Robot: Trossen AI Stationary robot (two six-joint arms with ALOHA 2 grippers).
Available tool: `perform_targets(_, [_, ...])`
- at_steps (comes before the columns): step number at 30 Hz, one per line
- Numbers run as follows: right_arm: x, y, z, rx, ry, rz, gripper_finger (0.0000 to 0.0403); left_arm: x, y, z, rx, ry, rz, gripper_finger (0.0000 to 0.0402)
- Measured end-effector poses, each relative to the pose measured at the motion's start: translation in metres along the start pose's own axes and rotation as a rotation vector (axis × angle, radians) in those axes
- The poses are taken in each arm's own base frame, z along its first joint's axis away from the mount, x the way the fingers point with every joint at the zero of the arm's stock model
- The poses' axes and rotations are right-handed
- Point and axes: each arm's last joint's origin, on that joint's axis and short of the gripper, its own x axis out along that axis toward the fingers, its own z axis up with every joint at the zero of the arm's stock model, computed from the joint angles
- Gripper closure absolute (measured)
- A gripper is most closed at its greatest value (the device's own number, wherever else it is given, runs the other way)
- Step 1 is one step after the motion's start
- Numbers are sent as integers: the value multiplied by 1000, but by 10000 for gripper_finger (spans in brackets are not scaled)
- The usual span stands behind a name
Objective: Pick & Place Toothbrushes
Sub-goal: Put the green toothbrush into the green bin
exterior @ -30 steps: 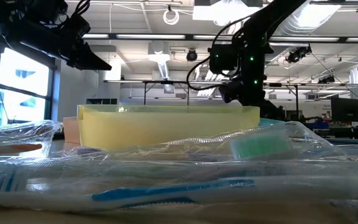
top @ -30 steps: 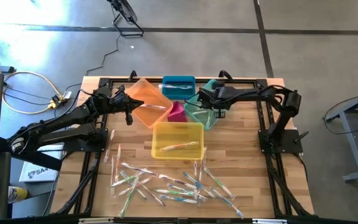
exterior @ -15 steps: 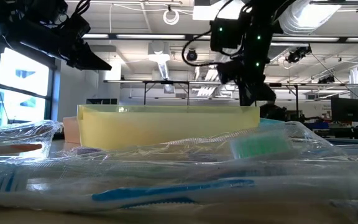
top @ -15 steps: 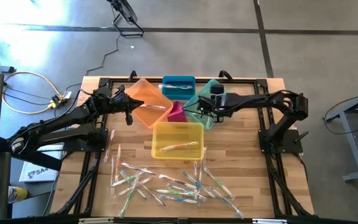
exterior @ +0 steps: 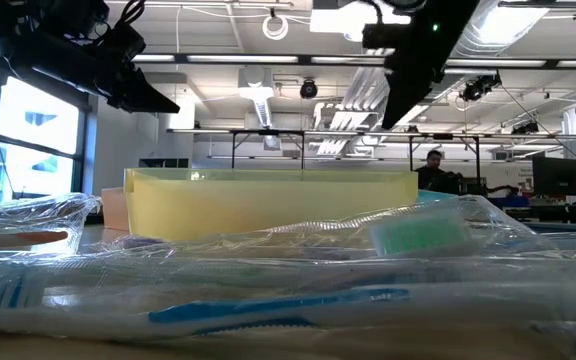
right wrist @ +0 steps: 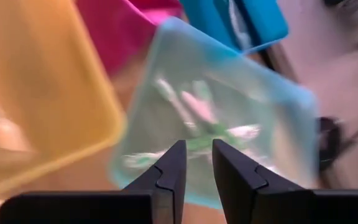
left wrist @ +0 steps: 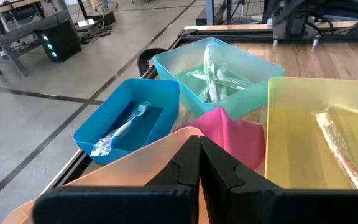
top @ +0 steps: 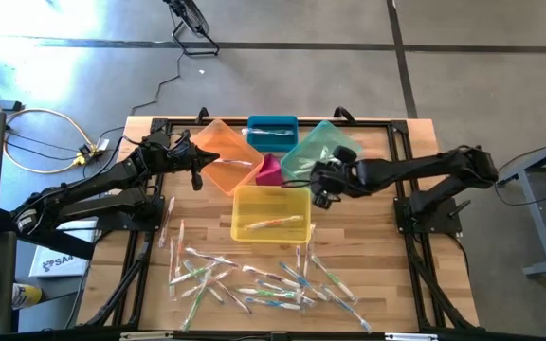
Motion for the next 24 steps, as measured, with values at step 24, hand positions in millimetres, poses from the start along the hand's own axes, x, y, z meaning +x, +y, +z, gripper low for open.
perform_targets(24, [-50, 55, -12, 445, 124, 581, 333, 0, 0, 0, -3, -1, 0, 402])
